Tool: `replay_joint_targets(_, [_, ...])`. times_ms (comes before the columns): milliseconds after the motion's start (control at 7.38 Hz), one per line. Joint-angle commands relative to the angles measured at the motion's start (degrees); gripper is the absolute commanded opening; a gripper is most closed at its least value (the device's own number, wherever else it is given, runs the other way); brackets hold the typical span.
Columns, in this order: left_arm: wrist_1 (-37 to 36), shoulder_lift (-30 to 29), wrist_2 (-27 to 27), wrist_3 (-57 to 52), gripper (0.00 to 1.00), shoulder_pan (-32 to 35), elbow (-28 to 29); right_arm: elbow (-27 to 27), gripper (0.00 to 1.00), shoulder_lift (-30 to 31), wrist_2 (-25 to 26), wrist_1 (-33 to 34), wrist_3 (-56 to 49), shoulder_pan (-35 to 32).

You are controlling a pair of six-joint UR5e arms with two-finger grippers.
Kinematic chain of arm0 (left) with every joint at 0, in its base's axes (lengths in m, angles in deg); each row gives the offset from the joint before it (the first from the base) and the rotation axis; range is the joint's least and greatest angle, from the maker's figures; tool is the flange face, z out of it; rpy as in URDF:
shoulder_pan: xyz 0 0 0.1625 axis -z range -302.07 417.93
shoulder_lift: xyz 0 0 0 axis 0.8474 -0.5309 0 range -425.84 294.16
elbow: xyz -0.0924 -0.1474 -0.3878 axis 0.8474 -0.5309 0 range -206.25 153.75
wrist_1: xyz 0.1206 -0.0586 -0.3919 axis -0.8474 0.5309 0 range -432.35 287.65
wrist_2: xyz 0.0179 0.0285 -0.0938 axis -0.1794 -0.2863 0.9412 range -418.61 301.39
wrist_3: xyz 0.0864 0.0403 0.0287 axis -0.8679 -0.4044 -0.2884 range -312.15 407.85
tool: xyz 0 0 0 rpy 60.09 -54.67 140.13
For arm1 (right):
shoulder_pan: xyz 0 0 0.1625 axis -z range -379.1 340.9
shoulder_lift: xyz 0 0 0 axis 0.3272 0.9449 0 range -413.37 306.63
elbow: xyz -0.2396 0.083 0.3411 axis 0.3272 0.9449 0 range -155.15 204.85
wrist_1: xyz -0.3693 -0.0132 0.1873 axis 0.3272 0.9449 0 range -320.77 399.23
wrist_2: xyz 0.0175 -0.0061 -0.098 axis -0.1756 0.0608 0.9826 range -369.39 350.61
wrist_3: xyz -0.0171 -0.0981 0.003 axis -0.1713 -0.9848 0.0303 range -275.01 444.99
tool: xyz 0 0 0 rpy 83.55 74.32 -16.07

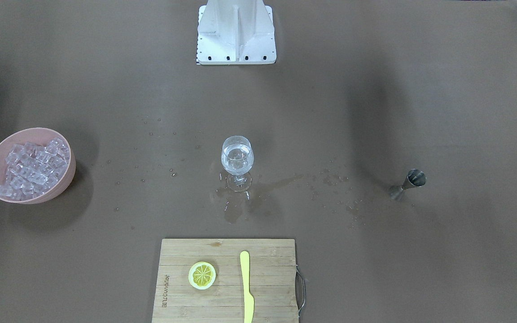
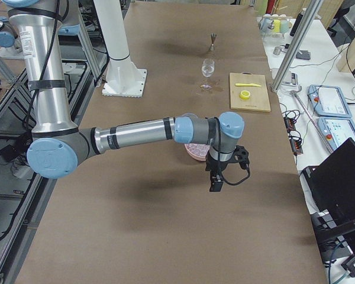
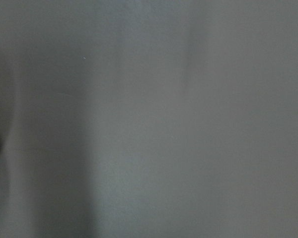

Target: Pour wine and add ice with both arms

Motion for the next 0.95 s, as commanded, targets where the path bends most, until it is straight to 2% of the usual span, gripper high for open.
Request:
replay_joint_targets(0, [-0.41,2.12,0.0,0.24,0.98,-0.03,0.69,1.67,1.0,2.52,-3.91,-0.09,-0.33,-3.49])
replay_joint_targets(406, [-0.41,3.09,1.32,0.24,0.98,0.06,2.36,2.12,1.0,2.43,-5.33,-0.17,0.28,-4.55])
replay_joint_targets(812, [0.03,3.71,2.46,0.24,0.98,0.06,2.36,0.63,1.0,2.53,-10.43,-0.35,0.19,-6.13])
